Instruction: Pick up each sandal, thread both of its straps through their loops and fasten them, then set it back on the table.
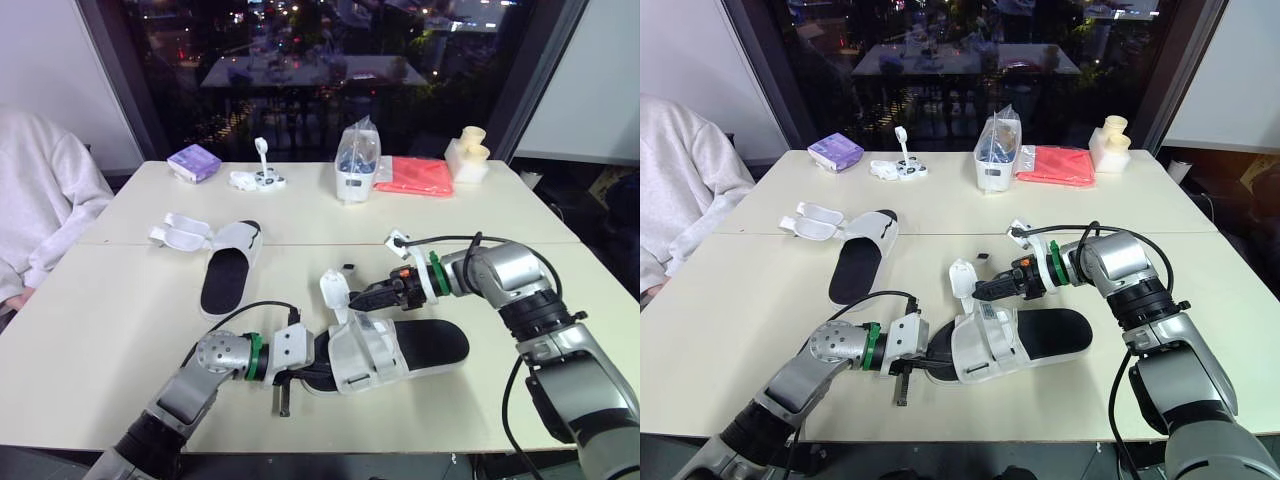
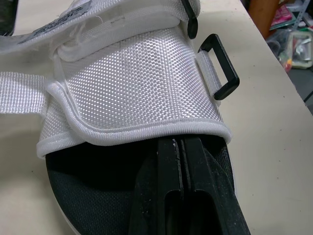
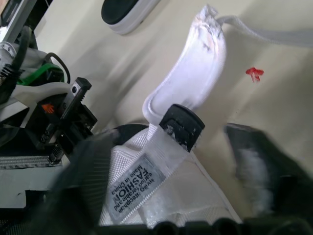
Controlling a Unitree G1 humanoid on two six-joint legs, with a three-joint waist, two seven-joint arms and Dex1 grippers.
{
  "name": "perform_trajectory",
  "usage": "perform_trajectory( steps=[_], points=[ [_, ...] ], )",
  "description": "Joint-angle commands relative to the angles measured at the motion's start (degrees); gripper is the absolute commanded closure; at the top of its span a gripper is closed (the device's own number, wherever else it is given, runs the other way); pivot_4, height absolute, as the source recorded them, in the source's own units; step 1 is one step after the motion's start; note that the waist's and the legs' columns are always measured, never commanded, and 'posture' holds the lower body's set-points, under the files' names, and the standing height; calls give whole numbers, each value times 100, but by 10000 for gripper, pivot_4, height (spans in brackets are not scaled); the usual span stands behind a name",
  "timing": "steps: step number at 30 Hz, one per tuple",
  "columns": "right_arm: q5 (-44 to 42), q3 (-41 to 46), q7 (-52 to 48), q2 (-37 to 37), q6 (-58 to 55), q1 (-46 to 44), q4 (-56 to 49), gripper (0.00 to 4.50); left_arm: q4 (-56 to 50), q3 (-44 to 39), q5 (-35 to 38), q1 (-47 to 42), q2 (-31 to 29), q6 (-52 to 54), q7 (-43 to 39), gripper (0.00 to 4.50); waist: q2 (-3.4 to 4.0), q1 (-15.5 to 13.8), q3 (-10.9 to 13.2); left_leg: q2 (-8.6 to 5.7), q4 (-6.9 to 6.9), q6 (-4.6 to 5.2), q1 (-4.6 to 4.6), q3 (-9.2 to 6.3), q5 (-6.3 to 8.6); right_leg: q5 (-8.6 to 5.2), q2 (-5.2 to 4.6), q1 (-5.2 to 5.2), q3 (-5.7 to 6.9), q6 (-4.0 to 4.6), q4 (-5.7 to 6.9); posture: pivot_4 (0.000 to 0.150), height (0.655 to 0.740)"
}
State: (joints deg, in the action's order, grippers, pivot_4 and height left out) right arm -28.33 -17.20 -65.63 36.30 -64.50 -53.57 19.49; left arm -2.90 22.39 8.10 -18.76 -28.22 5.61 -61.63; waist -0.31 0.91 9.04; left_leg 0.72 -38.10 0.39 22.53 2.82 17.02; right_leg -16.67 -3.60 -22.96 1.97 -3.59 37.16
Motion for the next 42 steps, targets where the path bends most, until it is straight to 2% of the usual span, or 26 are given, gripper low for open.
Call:
perform_trajectory(
  steps=[1, 4, 11, 18, 24, 42],
  points=[
    [-16, 113, -38, -45, -23, 4, -206, 29306, 124, 126, -223, 157, -108, 155, 14, 45000, 0, 3, 0, 0, 0, 0, 0, 0, 0, 0, 0, 0, 0, 0, 0, 1500, 7400],
    [-26, 135, -27, -50, -49, 30, -263, 44692, 101, 127, -223, 171, -116, 167, 20, 45000, 0, 3, 0, 0, 0, 0, 0, 0, 0, 0, 0, 0, 0, 0, 0, 1500, 7400],
    [-172, 363, 20, 40, -281, 53, -600, 44692, 79, 147, -231, 158, -109, 190, 28, 45000, 1, 3, 1, 0, 2, 0, 0, 0, 0, 0, 0, -1, 0, 0, -1, 1500, 7400],
    [-938, 1318, 207, 199, -1198, -53, -1574, 44692, 90, 216, -258, 132, -122, 148, -46, 45000, 3, -3, 2, 0, 4, 0, 7, 0, 0, 0, -1, -8, 0, 0, -1, 1500, 7400],
    [-1126, 1727, 588, 122, -1371, -88, -1671, 44692, 112, 276, -258, 99, -121, 129, -112, 45000, 3, 2, 2, 0, 5, -1, 7, 0, 0, 0, -1, -8, -1, 1, -2, 1500, 7400],
    [119, 819, 451, -329, 386, -423, 1034, 44692, 94, 325, -326, 169, -172, 21, -211, 45000, 4, 27, 2, 0, 8, 0, 10, 5, 0, 0, -1, -14, -1, 0, 0, 1500, 7400]
  ],
)
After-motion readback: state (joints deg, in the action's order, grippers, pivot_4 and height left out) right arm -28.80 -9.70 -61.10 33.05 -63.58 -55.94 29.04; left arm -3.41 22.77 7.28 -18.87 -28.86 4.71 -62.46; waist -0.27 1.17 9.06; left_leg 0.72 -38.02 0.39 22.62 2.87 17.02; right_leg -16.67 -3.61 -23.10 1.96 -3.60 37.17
